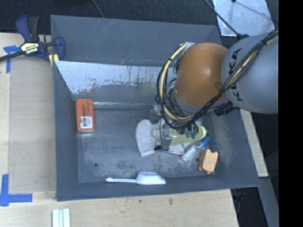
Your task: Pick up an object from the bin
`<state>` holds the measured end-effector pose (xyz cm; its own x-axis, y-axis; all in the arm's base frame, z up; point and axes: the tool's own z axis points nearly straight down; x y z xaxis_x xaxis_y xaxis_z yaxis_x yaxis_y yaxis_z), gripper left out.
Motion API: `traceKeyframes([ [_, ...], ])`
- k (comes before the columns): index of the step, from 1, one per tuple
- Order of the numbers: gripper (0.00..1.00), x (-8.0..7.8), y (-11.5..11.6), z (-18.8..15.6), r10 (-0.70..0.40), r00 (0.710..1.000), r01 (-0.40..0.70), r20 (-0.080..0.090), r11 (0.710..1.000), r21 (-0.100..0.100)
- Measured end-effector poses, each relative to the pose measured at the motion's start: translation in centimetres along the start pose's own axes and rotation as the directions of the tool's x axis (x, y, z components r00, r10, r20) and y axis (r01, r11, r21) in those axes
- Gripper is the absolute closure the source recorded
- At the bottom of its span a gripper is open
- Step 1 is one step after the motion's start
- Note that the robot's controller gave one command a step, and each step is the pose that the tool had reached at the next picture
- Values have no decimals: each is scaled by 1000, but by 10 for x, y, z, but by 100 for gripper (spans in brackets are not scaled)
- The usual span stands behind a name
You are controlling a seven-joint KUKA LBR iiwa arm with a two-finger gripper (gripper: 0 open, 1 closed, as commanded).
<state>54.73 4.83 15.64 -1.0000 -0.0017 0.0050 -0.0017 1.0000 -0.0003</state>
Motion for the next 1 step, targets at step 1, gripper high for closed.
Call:
traceKeyframes([
  [1, 0, -2, 0, -5, 1, 1000, -1, 8, 1000, -1],
])
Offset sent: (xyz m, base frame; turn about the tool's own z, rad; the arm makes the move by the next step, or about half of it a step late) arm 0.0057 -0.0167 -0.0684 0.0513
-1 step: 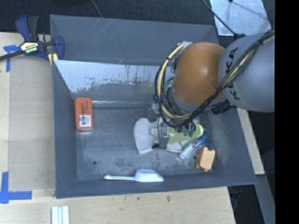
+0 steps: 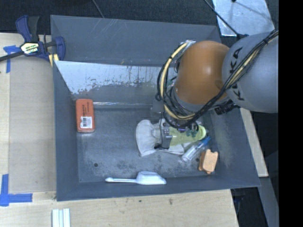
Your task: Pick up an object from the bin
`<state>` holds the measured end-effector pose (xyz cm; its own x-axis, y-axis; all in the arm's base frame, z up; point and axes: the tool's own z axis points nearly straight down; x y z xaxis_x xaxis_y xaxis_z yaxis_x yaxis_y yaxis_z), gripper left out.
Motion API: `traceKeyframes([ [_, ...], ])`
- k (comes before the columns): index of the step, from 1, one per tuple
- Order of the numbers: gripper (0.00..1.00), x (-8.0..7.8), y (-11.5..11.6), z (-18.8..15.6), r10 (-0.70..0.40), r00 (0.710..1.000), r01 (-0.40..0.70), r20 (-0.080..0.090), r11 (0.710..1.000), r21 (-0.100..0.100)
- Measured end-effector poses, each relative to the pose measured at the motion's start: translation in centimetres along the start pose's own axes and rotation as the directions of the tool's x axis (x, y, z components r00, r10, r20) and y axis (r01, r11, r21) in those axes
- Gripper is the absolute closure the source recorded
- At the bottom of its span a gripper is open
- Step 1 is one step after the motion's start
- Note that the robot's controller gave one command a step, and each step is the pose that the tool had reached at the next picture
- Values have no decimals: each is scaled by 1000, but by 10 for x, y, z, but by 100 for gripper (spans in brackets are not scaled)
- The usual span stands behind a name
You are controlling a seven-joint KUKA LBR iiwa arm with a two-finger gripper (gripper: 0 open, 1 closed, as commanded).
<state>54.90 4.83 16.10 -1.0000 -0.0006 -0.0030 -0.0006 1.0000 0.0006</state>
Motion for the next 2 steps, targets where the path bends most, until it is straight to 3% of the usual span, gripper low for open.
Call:
traceKeyframes([
  [1, 100, -4, -17, 73, 50, 999, -50, -2, 999, 0],
  [2, 100, -4, -17, 73, 50, 999, -50, -2, 999, 0],
])
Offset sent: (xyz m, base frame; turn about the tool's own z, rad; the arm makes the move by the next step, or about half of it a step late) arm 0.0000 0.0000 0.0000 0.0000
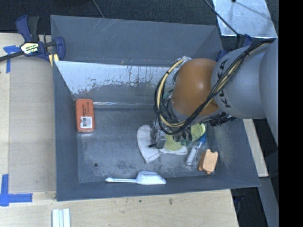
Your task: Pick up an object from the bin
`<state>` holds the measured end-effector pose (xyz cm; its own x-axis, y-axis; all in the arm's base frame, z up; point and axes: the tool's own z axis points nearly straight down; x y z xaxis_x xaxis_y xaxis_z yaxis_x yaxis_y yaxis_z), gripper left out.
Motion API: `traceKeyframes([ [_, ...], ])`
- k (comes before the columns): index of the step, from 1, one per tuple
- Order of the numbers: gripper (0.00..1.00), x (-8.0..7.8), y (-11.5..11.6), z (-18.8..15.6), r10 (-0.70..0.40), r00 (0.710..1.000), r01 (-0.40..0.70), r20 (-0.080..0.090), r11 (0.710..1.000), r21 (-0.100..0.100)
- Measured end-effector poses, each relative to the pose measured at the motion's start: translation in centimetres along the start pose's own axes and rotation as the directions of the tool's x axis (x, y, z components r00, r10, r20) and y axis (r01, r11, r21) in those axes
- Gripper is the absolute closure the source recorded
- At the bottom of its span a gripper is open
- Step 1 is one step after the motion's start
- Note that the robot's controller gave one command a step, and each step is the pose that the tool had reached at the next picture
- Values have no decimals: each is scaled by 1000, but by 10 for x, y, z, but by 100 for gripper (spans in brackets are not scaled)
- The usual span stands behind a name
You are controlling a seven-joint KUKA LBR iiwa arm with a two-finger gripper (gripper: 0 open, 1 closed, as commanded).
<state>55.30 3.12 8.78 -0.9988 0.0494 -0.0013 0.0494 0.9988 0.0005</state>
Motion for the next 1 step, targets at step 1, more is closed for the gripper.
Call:
traceKeyframes([
  [1, 0, 24, -2, -134, -69, 998, 69, -2, 998, 1],
])
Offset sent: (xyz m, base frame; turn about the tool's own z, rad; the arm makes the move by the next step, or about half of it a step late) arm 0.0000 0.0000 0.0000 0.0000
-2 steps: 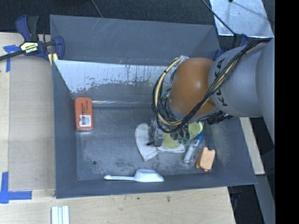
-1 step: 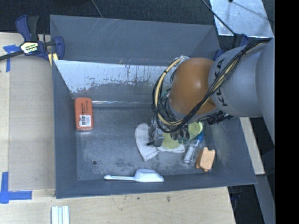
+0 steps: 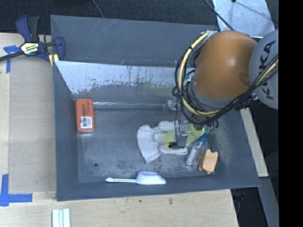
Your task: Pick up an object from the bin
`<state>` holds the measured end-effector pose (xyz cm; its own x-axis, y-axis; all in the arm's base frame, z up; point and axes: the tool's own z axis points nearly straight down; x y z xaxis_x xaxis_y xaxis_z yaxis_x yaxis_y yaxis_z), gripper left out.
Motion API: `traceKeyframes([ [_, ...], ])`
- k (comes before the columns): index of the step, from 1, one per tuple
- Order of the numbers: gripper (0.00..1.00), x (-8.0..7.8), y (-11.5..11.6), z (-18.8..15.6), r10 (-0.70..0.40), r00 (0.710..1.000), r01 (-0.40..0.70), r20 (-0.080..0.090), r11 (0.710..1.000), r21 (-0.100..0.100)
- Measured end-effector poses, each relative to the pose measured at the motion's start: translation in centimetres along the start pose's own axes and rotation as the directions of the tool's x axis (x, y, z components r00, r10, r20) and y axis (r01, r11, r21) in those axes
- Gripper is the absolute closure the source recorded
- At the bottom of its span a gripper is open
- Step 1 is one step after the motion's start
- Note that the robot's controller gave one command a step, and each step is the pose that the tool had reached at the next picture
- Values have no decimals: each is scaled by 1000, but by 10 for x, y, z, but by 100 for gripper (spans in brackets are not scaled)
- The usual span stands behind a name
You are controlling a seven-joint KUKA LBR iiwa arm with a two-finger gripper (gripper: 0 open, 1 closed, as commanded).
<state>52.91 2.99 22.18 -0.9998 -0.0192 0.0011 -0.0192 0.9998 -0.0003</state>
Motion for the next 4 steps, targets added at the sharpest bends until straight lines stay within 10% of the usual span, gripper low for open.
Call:
traceKeyframes([
  [1, 0, 0, 0, -9, -3, 1000, 3, 5, 1000, 0],
  [2, 100, 3, -1, 65, -158, 987, 158, 2, 987, 0],
  [3, 0, 3, -1, 65, -158, 987, 158, 3, 987, 0],
  [4, 0, 2, -1, 65, -157, 988, 157, 4, 988, 0],
])
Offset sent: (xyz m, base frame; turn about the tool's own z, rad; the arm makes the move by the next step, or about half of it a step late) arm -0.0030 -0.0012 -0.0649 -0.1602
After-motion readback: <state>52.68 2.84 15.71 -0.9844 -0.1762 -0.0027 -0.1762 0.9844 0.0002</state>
